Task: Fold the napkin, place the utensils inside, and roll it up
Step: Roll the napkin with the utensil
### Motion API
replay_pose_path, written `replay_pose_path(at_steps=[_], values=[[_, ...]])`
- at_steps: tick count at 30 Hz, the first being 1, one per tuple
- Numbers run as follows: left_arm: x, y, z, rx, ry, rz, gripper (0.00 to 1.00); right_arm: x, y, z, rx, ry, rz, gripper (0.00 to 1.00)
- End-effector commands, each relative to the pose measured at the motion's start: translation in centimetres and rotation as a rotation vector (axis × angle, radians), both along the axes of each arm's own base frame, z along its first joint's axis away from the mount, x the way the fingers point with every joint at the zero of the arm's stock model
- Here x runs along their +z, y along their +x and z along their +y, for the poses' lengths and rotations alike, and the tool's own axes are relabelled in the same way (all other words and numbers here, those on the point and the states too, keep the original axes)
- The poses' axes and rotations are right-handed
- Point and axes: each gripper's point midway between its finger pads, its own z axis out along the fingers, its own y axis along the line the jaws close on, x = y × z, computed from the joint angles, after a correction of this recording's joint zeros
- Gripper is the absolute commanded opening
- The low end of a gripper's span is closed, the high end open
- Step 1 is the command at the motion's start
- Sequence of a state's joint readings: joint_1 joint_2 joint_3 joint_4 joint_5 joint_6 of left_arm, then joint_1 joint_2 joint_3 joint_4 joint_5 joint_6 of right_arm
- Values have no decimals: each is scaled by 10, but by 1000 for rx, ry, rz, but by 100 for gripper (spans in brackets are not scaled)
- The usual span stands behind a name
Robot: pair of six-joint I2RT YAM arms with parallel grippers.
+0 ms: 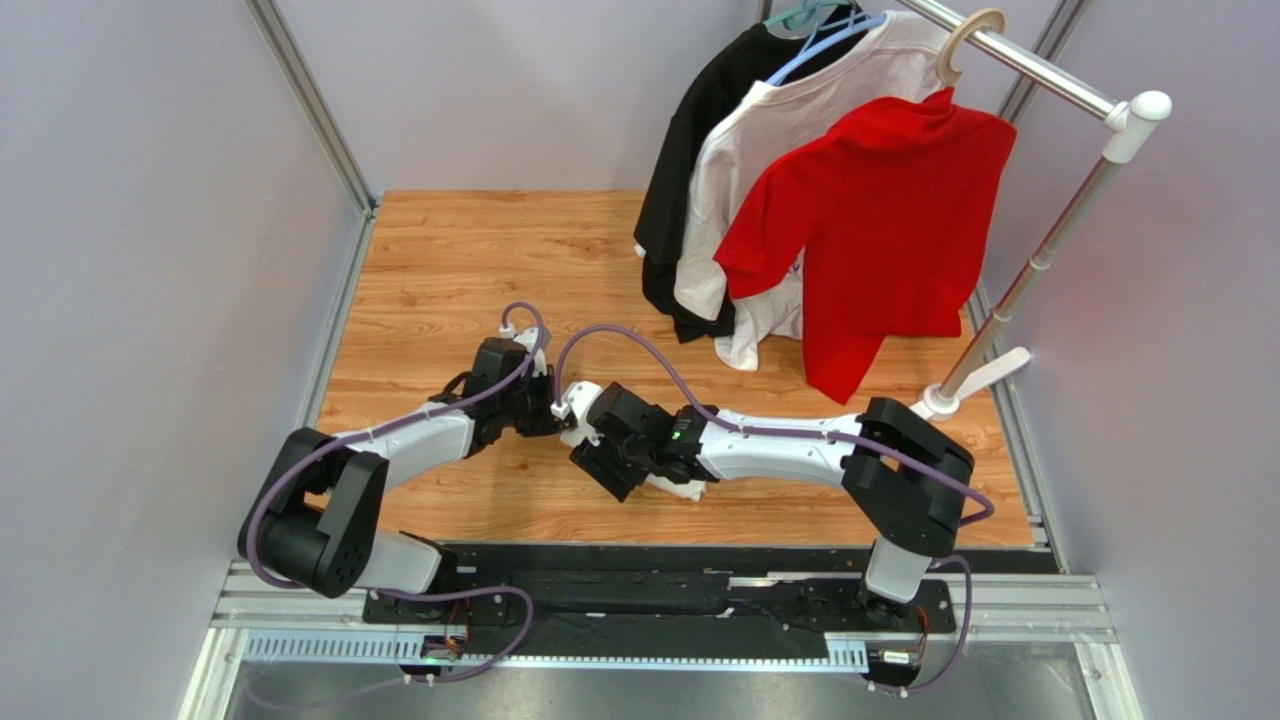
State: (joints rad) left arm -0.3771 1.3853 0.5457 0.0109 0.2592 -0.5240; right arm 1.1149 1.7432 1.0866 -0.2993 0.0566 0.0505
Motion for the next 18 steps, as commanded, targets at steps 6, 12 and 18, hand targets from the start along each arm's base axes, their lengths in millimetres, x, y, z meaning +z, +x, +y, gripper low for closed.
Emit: replay_pose_path(at_steps=[6, 12, 18], values=[[-7, -7, 5, -23, 37, 34, 0, 26, 9, -1, 6, 39, -106, 61], [-5, -7, 5, -26, 33, 27, 0, 5, 11, -5, 33, -28, -111, 61], [-4, -7, 4, -34, 27, 21, 0, -6, 21, -12, 21, -64, -138, 61]])
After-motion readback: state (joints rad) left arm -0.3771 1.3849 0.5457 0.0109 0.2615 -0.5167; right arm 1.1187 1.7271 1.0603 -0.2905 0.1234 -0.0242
